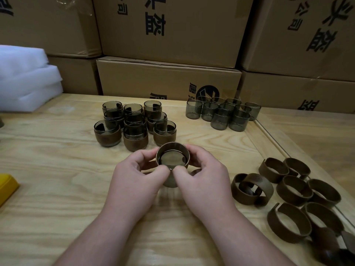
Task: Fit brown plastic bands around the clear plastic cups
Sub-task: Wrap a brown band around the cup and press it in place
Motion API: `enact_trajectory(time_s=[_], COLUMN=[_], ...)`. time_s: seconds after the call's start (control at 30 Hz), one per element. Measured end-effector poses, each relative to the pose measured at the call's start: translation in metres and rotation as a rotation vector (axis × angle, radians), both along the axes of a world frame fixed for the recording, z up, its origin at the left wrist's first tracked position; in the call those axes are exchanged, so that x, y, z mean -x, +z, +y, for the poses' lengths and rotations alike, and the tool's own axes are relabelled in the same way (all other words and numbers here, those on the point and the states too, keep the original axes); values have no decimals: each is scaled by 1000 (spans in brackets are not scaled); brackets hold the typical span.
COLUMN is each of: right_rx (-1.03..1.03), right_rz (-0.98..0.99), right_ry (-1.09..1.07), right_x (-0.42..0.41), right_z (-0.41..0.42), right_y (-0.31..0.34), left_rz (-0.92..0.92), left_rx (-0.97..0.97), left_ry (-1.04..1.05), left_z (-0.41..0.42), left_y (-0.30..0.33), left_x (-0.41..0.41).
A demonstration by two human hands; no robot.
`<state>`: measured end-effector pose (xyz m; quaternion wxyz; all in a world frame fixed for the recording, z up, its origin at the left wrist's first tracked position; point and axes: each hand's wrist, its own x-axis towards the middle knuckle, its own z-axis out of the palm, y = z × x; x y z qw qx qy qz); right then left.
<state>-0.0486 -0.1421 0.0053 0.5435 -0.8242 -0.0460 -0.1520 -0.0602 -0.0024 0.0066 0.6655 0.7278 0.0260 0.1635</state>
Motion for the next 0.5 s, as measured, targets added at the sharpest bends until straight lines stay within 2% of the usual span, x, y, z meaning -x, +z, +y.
enact_trajectory(time_s=[0.5], right_rx=[-34], right_rz=[70], right_ry=[65], right_x=[-5], right_z=[-6], right_y=[1], left_rz=[73], left_rx=[-48], left_ry=[-7], left_z=[0], left_y=[4], left_x=[2])
